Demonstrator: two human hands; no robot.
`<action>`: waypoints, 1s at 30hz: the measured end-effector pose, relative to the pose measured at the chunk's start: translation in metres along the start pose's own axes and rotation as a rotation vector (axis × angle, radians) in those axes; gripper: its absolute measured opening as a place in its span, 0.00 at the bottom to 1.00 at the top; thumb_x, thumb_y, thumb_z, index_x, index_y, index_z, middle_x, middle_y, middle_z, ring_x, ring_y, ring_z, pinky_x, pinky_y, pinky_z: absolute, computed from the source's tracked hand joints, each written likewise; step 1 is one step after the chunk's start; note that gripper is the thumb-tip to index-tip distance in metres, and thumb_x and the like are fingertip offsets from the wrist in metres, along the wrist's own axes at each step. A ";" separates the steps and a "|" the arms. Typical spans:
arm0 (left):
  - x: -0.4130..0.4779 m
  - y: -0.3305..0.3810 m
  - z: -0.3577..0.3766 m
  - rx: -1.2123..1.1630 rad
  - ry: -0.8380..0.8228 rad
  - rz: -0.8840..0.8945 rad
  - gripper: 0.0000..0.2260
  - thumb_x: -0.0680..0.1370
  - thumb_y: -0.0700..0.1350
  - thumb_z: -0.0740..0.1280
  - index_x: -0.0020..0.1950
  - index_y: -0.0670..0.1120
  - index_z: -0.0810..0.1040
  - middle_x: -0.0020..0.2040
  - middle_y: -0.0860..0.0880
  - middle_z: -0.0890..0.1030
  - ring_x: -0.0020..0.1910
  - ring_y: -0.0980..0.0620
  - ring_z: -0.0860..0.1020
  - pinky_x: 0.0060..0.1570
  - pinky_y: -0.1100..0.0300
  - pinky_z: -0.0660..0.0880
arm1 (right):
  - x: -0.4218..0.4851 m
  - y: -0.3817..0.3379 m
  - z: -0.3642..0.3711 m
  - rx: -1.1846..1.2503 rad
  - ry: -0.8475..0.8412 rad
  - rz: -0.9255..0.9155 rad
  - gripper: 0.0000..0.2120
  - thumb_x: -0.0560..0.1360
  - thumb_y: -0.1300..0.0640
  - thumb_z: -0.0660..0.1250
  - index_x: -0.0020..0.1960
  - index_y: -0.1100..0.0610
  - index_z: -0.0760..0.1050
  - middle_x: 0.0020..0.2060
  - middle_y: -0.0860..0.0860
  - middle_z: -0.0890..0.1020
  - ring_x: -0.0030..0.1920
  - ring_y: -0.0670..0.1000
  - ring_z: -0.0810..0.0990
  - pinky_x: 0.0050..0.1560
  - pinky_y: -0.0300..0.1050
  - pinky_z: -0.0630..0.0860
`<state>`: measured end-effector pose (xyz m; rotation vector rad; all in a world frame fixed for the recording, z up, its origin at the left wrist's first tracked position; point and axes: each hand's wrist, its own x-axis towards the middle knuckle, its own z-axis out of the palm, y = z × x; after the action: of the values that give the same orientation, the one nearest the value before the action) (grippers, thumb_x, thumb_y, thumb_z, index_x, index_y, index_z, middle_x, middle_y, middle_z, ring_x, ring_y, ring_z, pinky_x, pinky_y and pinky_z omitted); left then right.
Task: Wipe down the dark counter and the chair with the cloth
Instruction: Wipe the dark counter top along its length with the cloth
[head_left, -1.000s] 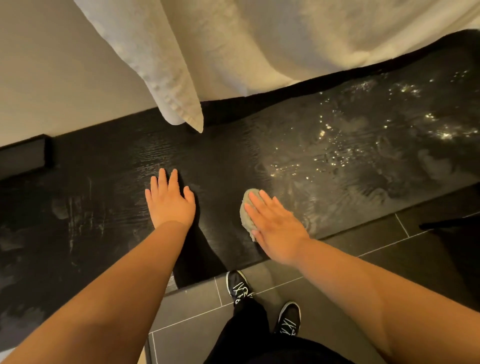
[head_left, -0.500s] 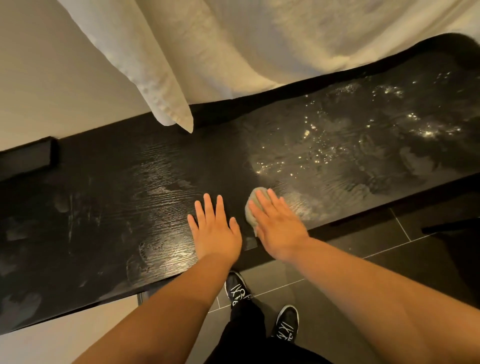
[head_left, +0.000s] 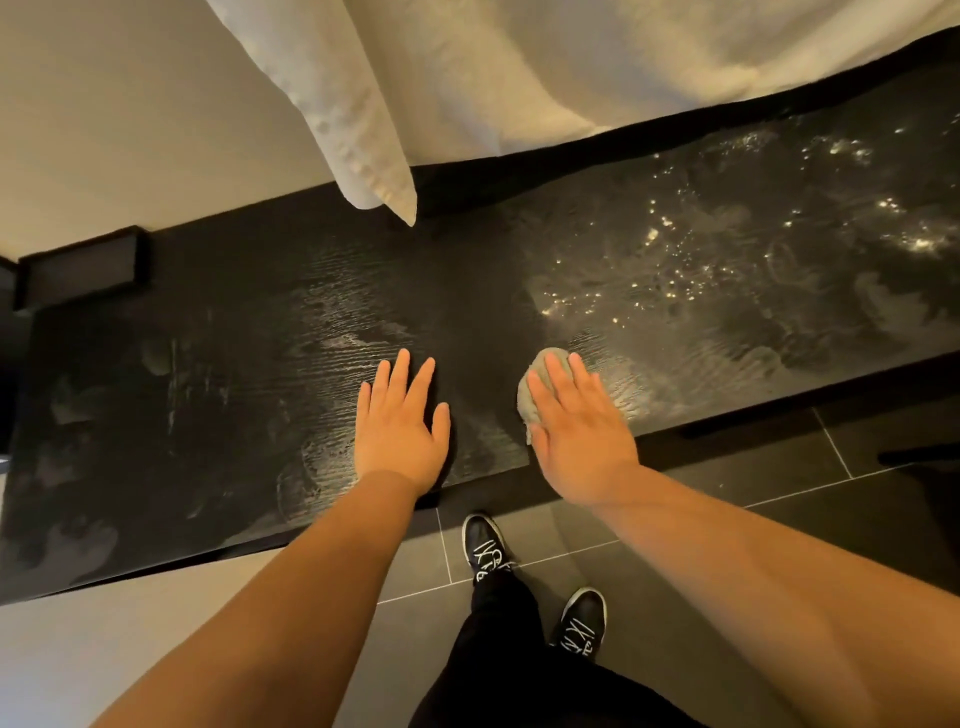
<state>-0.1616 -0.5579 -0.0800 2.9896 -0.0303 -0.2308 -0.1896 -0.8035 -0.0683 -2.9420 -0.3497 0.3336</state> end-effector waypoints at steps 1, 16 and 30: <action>0.000 -0.001 0.001 0.001 0.000 0.000 0.27 0.85 0.59 0.53 0.85 0.57 0.58 0.86 0.50 0.53 0.85 0.45 0.49 0.83 0.44 0.48 | 0.002 -0.018 0.003 0.000 -0.016 -0.037 0.31 0.83 0.45 0.50 0.84 0.55 0.51 0.83 0.56 0.48 0.82 0.61 0.42 0.81 0.58 0.42; 0.000 0.009 0.003 0.049 0.020 -0.037 0.27 0.84 0.57 0.53 0.85 0.56 0.59 0.86 0.49 0.56 0.85 0.43 0.53 0.82 0.40 0.50 | -0.005 0.039 -0.004 0.028 0.004 0.162 0.32 0.82 0.47 0.53 0.83 0.56 0.53 0.83 0.57 0.52 0.82 0.64 0.47 0.80 0.62 0.52; 0.012 0.075 0.004 -0.047 -0.056 -0.049 0.28 0.85 0.58 0.54 0.86 0.57 0.54 0.87 0.48 0.50 0.85 0.40 0.46 0.82 0.39 0.44 | -0.021 0.109 -0.012 0.032 0.027 0.035 0.31 0.83 0.46 0.50 0.82 0.59 0.58 0.82 0.57 0.57 0.82 0.61 0.52 0.78 0.64 0.59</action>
<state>-0.1516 -0.6333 -0.0752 2.9394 0.0423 -0.3160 -0.1838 -0.9150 -0.0725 -2.9213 -0.2863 0.3012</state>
